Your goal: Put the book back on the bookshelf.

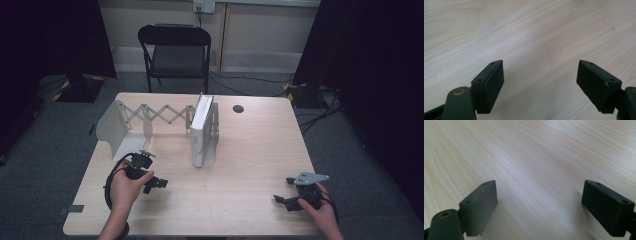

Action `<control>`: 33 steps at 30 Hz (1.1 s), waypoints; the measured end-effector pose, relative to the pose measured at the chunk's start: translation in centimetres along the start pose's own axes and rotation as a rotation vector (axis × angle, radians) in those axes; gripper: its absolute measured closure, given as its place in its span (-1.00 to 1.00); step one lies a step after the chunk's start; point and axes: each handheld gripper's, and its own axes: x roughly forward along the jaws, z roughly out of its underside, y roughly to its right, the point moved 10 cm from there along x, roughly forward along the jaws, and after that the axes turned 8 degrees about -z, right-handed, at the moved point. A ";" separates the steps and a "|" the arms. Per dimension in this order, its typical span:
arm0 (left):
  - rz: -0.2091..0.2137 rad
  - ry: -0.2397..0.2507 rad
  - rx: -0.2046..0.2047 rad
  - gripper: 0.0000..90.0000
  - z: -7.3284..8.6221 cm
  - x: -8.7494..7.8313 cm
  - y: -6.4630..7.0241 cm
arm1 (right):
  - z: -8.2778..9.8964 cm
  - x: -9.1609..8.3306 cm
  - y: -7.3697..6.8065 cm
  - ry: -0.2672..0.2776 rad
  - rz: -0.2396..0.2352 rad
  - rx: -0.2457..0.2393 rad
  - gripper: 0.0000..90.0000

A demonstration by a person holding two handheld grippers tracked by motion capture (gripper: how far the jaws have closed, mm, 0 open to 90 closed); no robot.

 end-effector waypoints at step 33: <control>-0.043 0.023 0.009 -0.54 2.0 0.8 -1.8 | 0.0 0.0 0.0 0.000 0.000 0.000 -0.72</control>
